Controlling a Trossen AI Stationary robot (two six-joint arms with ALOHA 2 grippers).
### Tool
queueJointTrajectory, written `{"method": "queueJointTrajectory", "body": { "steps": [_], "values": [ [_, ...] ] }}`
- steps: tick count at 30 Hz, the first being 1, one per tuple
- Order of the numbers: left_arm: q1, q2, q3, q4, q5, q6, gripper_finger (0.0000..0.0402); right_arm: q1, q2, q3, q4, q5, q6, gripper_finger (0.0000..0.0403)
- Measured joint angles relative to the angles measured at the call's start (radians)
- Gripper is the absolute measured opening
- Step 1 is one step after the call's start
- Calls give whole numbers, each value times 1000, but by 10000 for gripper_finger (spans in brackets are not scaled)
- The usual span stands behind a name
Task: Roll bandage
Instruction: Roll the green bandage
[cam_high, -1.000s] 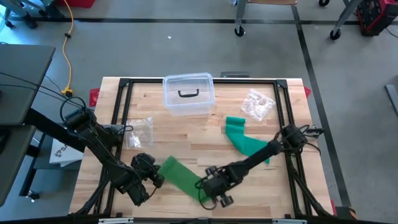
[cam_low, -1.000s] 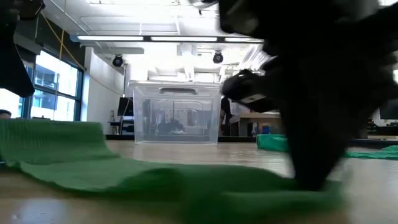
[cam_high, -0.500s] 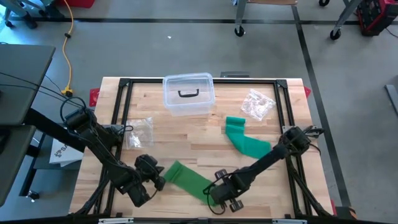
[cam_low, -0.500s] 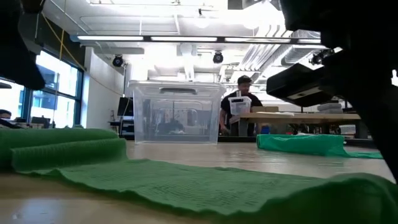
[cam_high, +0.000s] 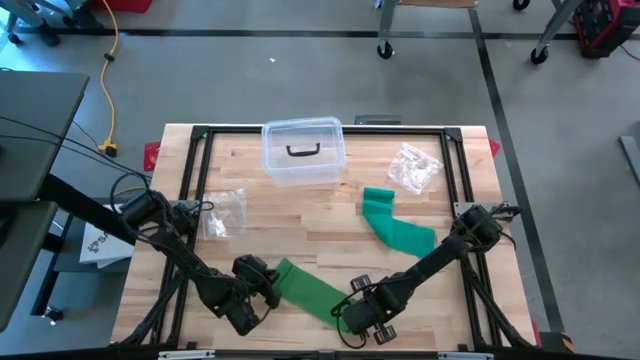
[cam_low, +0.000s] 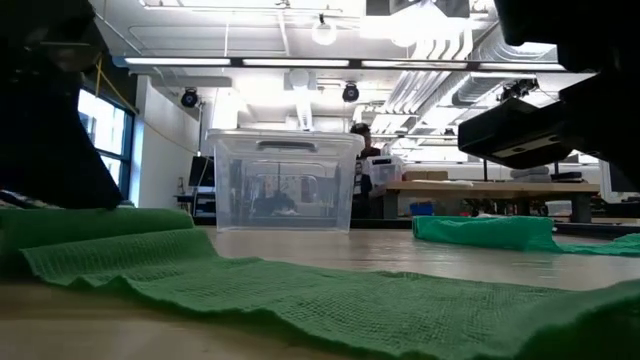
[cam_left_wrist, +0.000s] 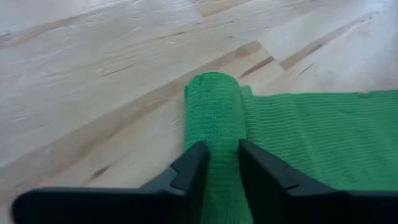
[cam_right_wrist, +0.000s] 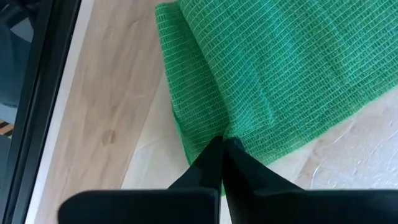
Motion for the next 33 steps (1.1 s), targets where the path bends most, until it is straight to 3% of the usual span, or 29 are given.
{"method": "queueJointTrajectory", "body": {
  "steps": [4, 8, 19, 33],
  "values": [
    [18, 12, 1, 24, 36, 64, 146, 1, 0, 0, 0, 3, 2, 0],
    [22, 15, 1, 16, 59, 94, 164, 2, 0, 0, -7, 3, 23, 0],
    [30, 15, 1, -2, 71, 97, 139, 110, -22, -4, -58, 13, 68, 0],
    [74, 20, 105, -42, 71, 248, 132, 105, -131, -4, -36, 122, 74, 0]
  ]
}}
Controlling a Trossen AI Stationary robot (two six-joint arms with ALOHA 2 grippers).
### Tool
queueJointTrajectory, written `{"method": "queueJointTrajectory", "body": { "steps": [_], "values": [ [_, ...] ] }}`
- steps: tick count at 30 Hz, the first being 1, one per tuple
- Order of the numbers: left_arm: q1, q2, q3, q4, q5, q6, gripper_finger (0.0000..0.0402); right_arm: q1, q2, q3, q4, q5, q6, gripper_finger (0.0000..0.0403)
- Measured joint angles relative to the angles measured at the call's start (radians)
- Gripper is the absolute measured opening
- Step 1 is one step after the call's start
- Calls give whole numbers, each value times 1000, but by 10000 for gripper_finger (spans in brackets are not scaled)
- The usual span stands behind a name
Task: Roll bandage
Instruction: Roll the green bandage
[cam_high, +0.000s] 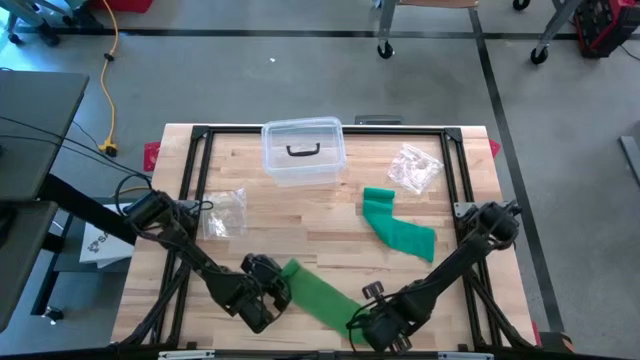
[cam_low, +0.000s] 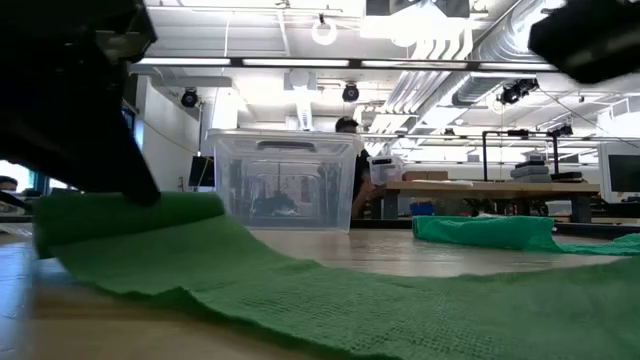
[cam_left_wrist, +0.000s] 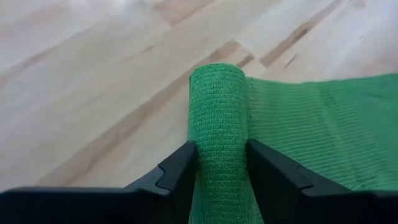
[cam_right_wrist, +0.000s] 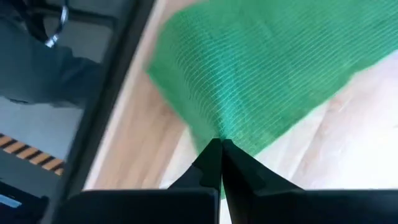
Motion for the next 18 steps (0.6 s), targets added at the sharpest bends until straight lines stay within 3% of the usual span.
{"method": "queueJointTrajectory", "body": {
  "steps": [9, 14, 18],
  "values": [
    [42, -1, 42, -8, -18, 115, 109, 14, -59, 2, 47, 16, 4, 0],
    [50, -2, 60, -9, -21, 160, 96, 13, -58, 2, 53, 109, 36, 3],
    [52, -2, 60, -11, -21, 176, 87, 13, -58, 2, 52, 152, 75, 30]
  ]
}}
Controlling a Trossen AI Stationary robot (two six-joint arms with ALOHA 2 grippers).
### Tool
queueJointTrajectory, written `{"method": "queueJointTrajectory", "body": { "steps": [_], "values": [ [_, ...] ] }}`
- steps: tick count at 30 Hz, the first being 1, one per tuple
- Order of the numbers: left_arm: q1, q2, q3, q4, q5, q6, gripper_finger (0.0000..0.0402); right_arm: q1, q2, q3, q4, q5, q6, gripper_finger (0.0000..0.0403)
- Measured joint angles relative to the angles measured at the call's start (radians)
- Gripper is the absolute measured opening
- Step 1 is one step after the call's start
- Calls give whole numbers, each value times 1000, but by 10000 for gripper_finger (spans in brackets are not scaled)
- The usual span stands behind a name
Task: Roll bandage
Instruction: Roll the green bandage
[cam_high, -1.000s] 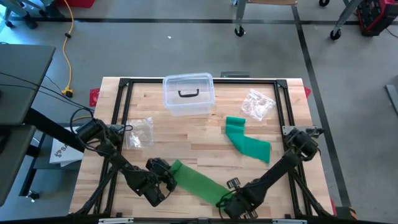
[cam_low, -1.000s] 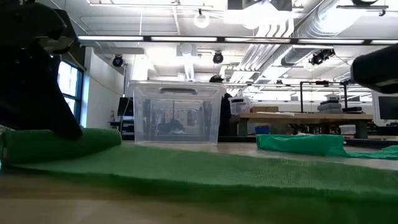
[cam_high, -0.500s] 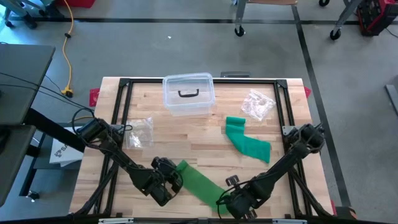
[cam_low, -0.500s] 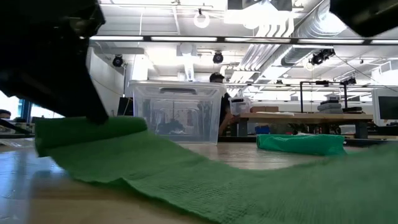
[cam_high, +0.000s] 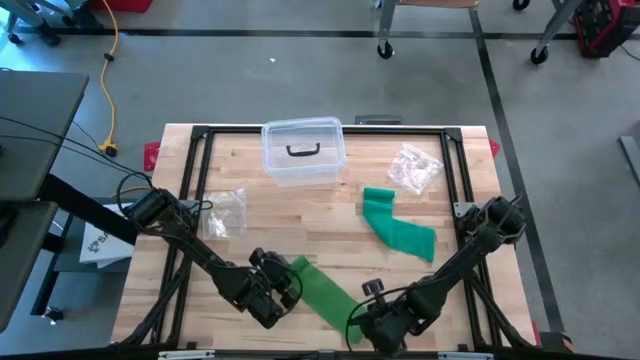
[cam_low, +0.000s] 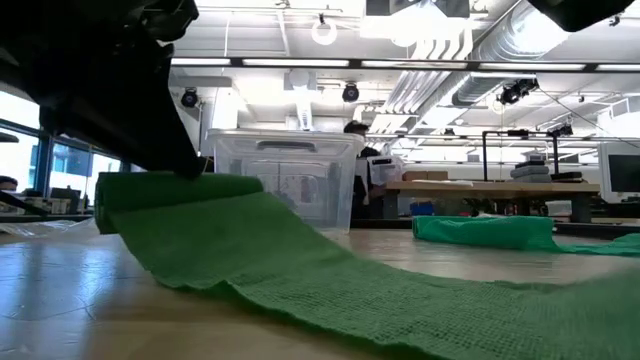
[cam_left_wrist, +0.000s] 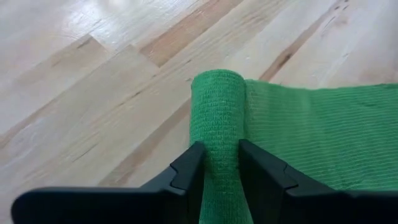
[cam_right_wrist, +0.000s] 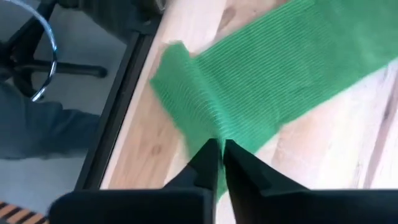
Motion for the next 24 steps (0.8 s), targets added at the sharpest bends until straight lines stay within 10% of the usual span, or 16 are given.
{"method": "queueJointTrajectory", "body": {
  "steps": [12, 24],
  "values": [
    [17, 0, 0, 2, 19, -1, 115, 8, 0, 0, -24, 5, 11, 194],
    [32, -85, 0, -218, 202, -145, 181, 8, 0, 0, -110, 7, -79, 206]
  ]
}}
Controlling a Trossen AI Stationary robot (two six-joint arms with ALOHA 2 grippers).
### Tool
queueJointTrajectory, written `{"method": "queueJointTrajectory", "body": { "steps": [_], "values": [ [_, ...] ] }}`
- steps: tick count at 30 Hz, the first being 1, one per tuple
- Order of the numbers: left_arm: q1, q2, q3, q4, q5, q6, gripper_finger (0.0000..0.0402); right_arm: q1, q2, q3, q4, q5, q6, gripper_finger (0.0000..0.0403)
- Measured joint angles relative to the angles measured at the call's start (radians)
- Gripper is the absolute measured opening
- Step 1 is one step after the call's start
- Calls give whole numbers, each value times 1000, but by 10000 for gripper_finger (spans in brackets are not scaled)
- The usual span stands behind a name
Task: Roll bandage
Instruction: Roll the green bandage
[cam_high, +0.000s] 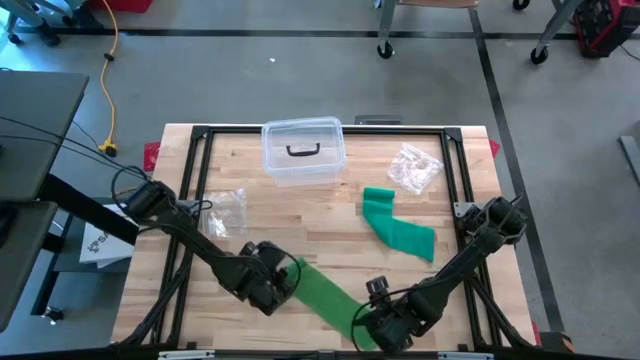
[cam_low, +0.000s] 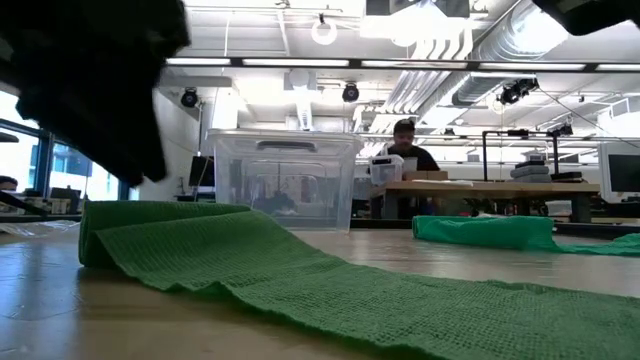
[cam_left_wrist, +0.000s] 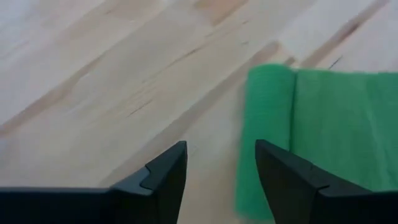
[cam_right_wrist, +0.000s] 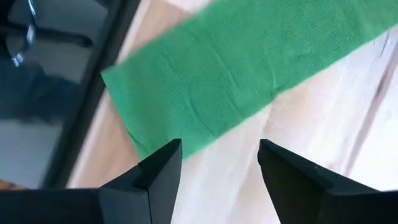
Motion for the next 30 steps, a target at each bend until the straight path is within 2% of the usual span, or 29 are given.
{"method": "queueJointTrajectory", "body": {
  "steps": [5, 9, 12, 14, 16, 18, 22, 30],
  "values": [
    [-102, -43, 1, -75, -12, -164, 167, -36, -35, -72, 75, -1, -138, 196],
    [-222, -19, 1, -20, -135, -357, 158, -150, -135, -247, 326, -55, -149, 180],
    [-293, 37, 1, 50, -285, -520, 154, -256, -188, -385, 617, -138, -80, 172],
    [-313, 86, 1, 88, -380, -639, 152, -326, -197, -452, 817, -193, 40, 170],
    [-311, 142, 1, 116, -403, -719, 152, -396, -179, -497, 972, -225, 164, 170],
    [-293, 189, 0, 170, -387, -723, 152, -457, -140, -513, 1047, -269, 226, 170],
    [-250, 253, 0, 226, -357, -731, 152, -531, -62, -485, 1062, -323, 247, 170],
    [-231, 248, 0, 198, -356, -697, 152, -630, 18, -463, 1135, -446, 294, 169]
  ]
}}
